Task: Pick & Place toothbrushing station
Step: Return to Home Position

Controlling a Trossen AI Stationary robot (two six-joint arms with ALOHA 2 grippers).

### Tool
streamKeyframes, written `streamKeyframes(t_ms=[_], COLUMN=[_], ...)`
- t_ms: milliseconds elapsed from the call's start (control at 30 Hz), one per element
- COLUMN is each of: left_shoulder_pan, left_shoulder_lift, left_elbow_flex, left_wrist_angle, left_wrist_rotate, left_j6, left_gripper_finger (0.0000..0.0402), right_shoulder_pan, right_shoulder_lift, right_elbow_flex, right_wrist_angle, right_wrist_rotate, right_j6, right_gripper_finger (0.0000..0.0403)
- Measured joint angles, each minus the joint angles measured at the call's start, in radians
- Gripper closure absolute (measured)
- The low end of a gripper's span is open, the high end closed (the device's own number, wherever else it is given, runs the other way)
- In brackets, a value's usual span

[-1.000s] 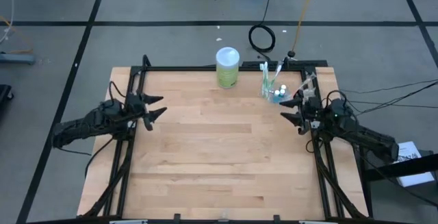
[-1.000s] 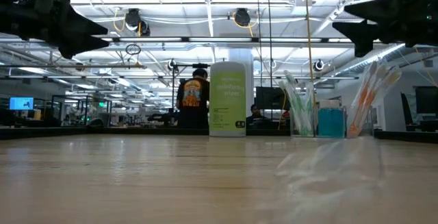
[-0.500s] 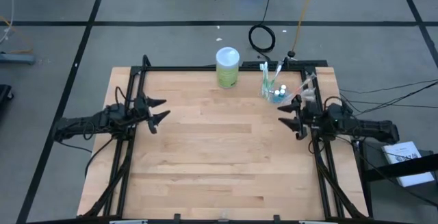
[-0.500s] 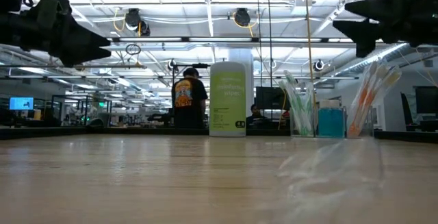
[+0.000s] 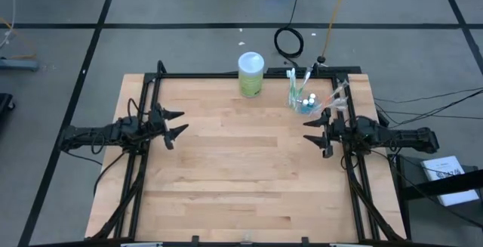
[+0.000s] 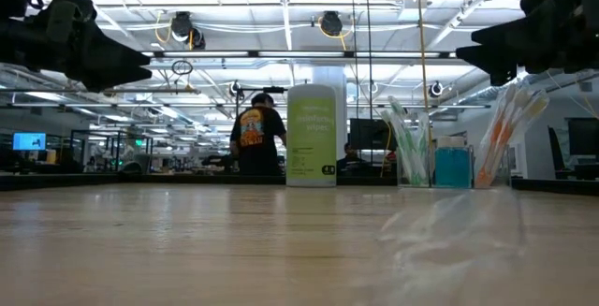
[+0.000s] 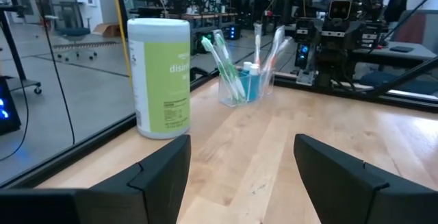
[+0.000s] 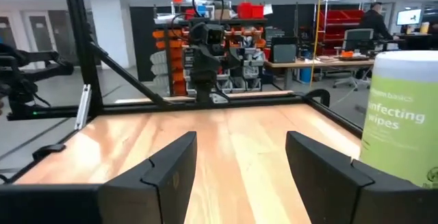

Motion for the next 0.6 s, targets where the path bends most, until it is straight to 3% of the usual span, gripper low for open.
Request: streamKeyframes(t_ms=[600], left_shoulder_pan=[-0.006], left_shoulder_lift=[0.0], left_elbow_flex=[0.0], left_wrist_angle=[0.0], left_wrist_rotate=[-0.002], left_j6=[0.063], left_gripper_finger=[0.0133], right_shoulder_pan=[0.0], right_shoulder_lift=[0.005], right_elbow_flex=[-0.002], right_wrist_angle=[-0.026], right_wrist_rotate=[-0.002], right_j6=[0.028], right_gripper_finger=[0.0183])
